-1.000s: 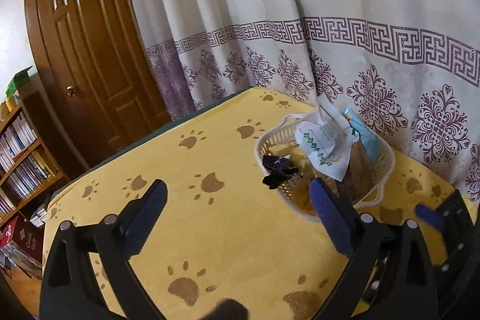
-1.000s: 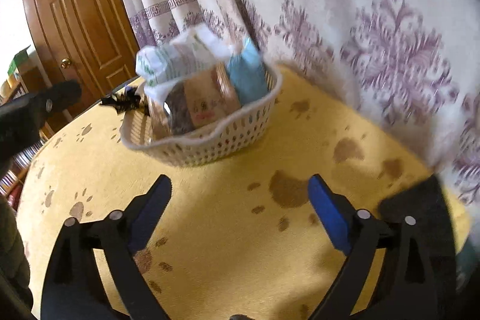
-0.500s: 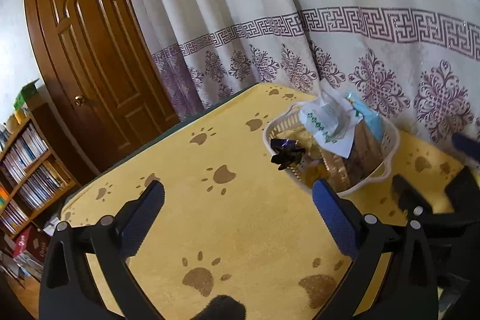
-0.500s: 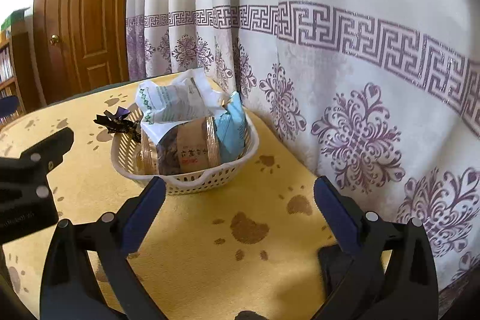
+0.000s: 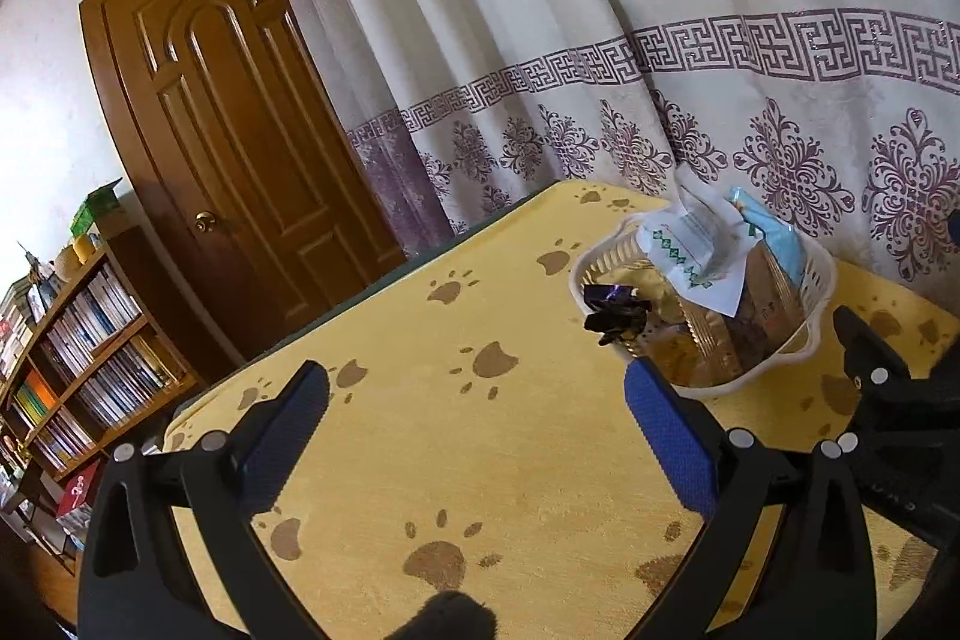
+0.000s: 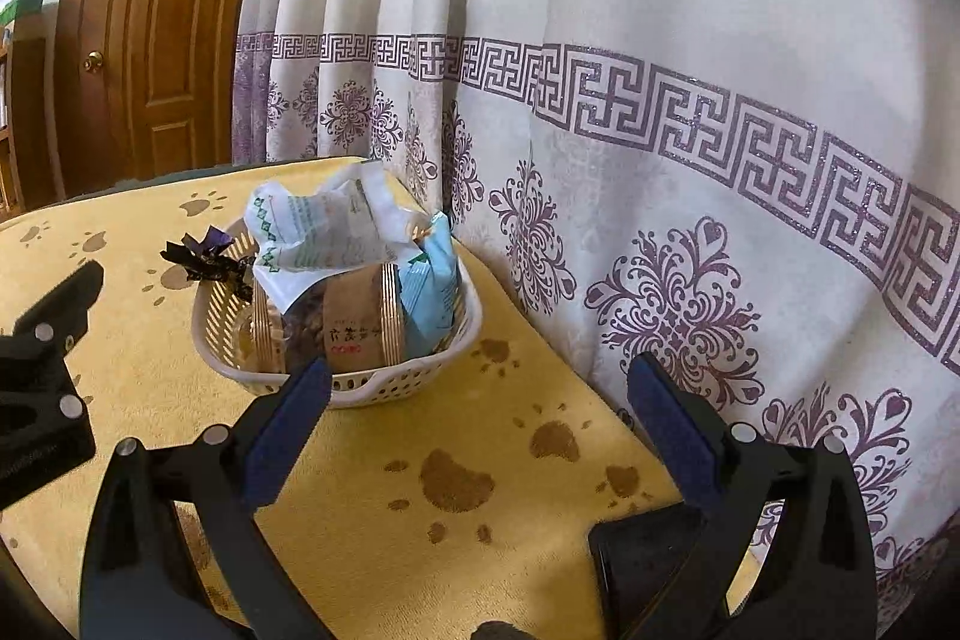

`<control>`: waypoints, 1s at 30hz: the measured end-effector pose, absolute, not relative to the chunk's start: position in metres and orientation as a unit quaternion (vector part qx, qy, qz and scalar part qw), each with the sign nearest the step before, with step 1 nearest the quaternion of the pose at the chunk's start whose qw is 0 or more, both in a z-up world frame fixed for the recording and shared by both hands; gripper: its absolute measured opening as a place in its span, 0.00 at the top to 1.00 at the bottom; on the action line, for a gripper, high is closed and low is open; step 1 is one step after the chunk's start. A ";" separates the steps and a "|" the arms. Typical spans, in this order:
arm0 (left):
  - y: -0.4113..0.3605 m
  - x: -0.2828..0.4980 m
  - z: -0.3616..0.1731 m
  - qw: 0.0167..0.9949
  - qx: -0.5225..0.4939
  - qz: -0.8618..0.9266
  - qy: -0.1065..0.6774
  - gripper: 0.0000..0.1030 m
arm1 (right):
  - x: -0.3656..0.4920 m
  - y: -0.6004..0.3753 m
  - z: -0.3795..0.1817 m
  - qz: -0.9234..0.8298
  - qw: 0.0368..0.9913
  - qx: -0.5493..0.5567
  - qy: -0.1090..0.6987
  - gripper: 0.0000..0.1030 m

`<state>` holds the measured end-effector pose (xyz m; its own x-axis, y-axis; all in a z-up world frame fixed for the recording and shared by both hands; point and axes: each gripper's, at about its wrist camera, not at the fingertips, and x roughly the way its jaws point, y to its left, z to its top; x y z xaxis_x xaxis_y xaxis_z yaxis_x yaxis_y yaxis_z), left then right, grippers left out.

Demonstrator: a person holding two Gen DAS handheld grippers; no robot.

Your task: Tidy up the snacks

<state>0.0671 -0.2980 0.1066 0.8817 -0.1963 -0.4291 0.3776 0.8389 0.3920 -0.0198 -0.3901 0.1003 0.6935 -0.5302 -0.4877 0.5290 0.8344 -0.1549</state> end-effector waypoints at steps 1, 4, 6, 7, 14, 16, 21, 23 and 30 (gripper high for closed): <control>-0.299 0.067 0.106 0.940 0.240 -0.153 0.190 0.05 | -0.020 -0.390 0.100 -0.288 0.920 -0.003 0.265 0.03; -0.303 0.067 0.102 0.938 0.244 -0.157 0.191 0.05 | -0.019 -0.388 0.101 -0.293 0.919 -0.010 0.264 0.03; -0.306 0.067 0.100 0.937 0.249 -0.158 0.189 0.05 | -0.018 -0.389 0.100 -0.299 0.917 -0.015 0.264 0.03; -0.307 0.066 0.100 0.937 0.251 -0.156 0.188 0.05 | -0.018 -0.389 0.100 -0.300 0.916 -0.016 0.264 0.03; -0.313 0.068 0.100 0.935 0.258 -0.157 0.185 0.05 | -0.017 -0.392 0.099 -0.303 0.915 -0.015 0.265 0.03; -0.313 0.069 0.100 0.935 0.258 -0.157 0.185 0.05 | -0.016 -0.392 0.099 -0.303 0.915 -0.015 0.265 0.03; -0.314 0.070 0.100 0.935 0.259 -0.158 0.186 0.05 | -0.016 -0.392 0.099 -0.303 0.915 -0.013 0.265 0.03; -0.314 0.070 0.100 0.935 0.259 -0.158 0.186 0.05 | -0.016 -0.393 0.099 -0.303 0.915 -0.013 0.265 0.03; -0.314 0.070 0.100 0.935 0.258 -0.158 0.185 0.05 | -0.016 -0.393 0.099 -0.302 0.916 -0.013 0.264 0.03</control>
<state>0.0703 -0.3136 0.0998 0.8817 -0.1998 -0.4275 0.3908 0.8169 0.4242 -0.0158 -0.3931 0.0994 0.6773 -0.5607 -0.4763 0.5468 0.8168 -0.1840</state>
